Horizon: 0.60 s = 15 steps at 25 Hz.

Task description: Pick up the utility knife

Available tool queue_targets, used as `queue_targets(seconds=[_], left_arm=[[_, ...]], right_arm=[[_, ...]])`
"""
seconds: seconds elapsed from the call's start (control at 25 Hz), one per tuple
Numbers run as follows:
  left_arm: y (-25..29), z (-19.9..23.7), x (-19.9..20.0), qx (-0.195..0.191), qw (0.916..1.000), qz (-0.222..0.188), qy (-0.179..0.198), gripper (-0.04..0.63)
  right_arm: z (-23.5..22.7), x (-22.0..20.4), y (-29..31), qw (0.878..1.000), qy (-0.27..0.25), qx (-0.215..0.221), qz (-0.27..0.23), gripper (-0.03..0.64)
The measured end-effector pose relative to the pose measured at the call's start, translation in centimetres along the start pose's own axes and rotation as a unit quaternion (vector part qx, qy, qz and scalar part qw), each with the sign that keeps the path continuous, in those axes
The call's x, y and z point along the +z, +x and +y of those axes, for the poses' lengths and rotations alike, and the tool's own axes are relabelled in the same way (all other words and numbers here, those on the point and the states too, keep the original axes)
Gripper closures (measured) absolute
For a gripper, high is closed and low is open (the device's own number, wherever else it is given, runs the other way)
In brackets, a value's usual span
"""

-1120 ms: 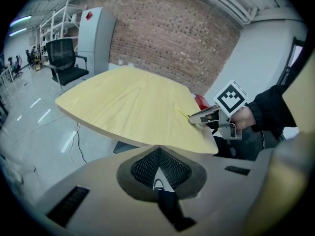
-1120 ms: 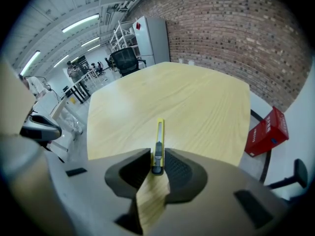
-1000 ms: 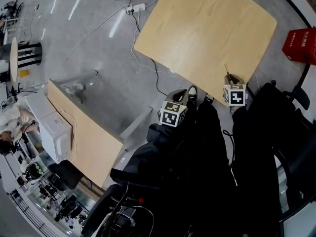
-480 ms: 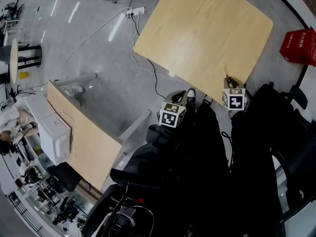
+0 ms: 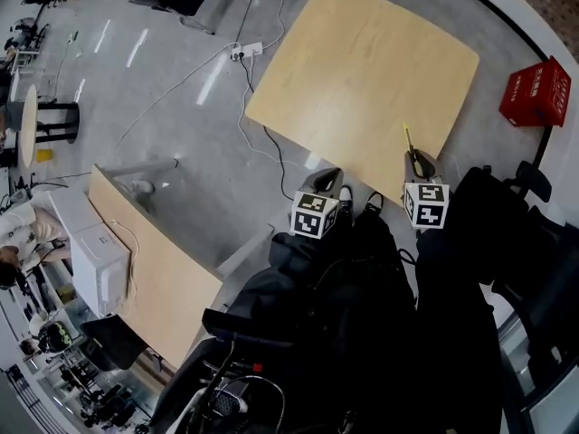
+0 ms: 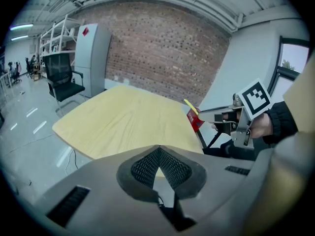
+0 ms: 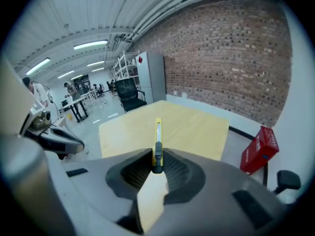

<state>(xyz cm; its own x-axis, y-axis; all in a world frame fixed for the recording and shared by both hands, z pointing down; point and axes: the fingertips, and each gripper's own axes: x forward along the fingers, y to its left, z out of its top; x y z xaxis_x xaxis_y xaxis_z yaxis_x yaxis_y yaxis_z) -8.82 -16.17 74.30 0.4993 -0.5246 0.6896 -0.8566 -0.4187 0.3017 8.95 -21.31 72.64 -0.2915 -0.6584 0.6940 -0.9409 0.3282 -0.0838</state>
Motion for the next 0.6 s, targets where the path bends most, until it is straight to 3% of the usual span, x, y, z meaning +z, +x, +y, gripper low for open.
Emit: queue_targets(seconds=[0.36,0.6], left_arm=[[-2.9,-2.7,7.7,-0.007,0.9960,-0.085,0.027,0.598],[-5.2,-4.3,14.5,-0.008,0.9859,-0.158,0.055,0.598]], right_arm=[[0.5,6.3,-7.4,0.995,-0.007,-0.015,-0.103,0.546],[0.2,10.5,-11.6,0.984,-0.007,-0.035,-0.177,0.546]])
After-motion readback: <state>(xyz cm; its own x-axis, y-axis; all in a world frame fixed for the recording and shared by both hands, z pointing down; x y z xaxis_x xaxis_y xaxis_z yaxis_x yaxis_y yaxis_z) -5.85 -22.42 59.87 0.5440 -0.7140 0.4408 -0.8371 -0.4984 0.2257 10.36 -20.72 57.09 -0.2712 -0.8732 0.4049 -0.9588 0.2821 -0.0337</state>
